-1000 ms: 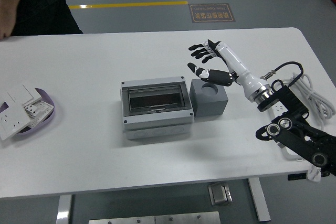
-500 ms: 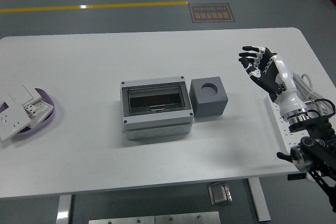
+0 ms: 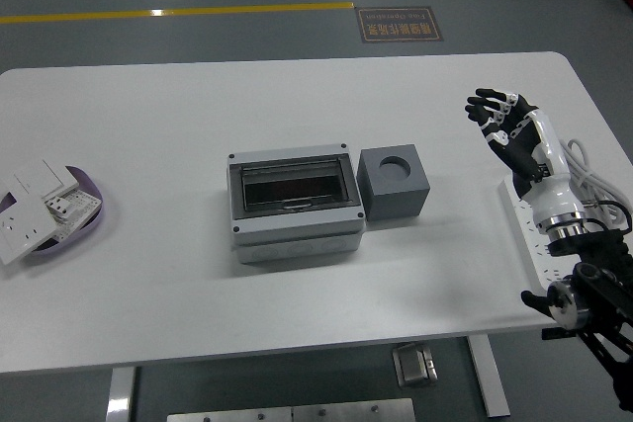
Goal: Pick up the cylinder from the cube,place it in the box,flap close box
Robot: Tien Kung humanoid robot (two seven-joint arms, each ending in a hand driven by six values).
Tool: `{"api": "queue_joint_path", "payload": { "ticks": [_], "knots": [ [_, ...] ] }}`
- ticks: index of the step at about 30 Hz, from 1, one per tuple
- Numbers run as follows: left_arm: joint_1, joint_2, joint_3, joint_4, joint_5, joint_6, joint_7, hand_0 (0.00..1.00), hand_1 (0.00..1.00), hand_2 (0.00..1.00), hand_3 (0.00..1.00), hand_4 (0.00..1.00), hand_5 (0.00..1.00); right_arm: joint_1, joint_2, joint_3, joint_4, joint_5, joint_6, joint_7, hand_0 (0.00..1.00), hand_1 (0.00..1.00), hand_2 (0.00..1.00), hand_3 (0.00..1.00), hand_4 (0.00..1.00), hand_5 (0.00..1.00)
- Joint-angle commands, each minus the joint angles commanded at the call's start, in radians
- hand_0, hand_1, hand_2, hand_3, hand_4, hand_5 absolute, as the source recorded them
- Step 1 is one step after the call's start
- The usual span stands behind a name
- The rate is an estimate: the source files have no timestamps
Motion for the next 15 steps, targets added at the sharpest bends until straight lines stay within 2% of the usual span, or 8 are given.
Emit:
{"api": "queue_joint_path", "payload": {
  "ticks": [15],
  "knots": [
    [0.0, -0.007, 0.003, 0.002, -0.011, 0.0, -0.004, 0.611, 0.635, 0.627, 0.632, 0.684, 0.249, -0.002, 0.003, -0.004, -0.001, 0.021, 0.004, -0.056, 0.759, 0.689, 0.682, 0.636, 0.781, 0.298]
  ]
}}
